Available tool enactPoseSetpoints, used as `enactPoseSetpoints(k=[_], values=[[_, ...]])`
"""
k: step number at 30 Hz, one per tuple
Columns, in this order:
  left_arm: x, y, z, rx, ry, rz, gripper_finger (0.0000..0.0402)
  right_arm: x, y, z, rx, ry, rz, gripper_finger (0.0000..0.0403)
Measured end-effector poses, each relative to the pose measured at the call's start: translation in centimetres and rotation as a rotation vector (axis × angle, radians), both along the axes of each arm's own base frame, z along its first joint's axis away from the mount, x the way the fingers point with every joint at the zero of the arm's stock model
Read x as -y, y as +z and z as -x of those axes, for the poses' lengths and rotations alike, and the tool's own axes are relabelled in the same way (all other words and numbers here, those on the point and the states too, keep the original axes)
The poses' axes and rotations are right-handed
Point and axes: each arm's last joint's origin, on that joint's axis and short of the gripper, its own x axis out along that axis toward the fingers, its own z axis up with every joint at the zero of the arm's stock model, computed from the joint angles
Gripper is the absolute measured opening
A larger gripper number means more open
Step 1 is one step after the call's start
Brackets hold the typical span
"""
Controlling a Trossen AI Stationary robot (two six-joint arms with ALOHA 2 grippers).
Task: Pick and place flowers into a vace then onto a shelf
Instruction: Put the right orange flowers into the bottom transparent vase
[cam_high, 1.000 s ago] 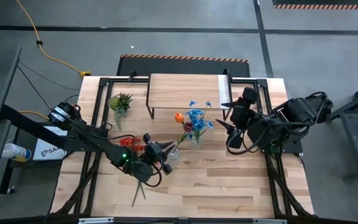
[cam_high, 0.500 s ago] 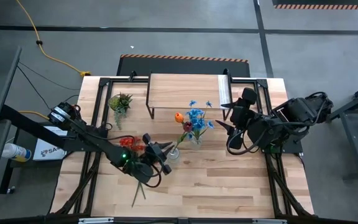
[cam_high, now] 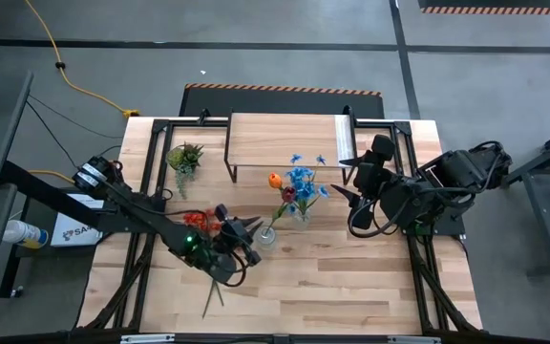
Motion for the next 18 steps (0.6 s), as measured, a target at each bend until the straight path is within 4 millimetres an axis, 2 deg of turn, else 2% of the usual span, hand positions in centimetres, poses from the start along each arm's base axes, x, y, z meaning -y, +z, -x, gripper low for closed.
enactPoseSetpoints(k=[5, 11, 18], values=[[-0.4, -0.4, 0.6, -0.047, 0.02, -0.013, 0.0097, 0.0, 0.0, 0.0, 0.0, 0.0, 0.0, 0.0245], [-1.1, 0.1, 1.8, -0.036, 0.06, 0.06, 0.0097, 0.0, 0.0, 0.0, -0.002, 0.002, 0.004, 0.0245], [-1.1, 0.9, 1.1, 0.021, 0.032, 0.093, 0.0097, 0.0, 0.0, 0.0, -0.004, 0.004, 0.006, 0.0245]])
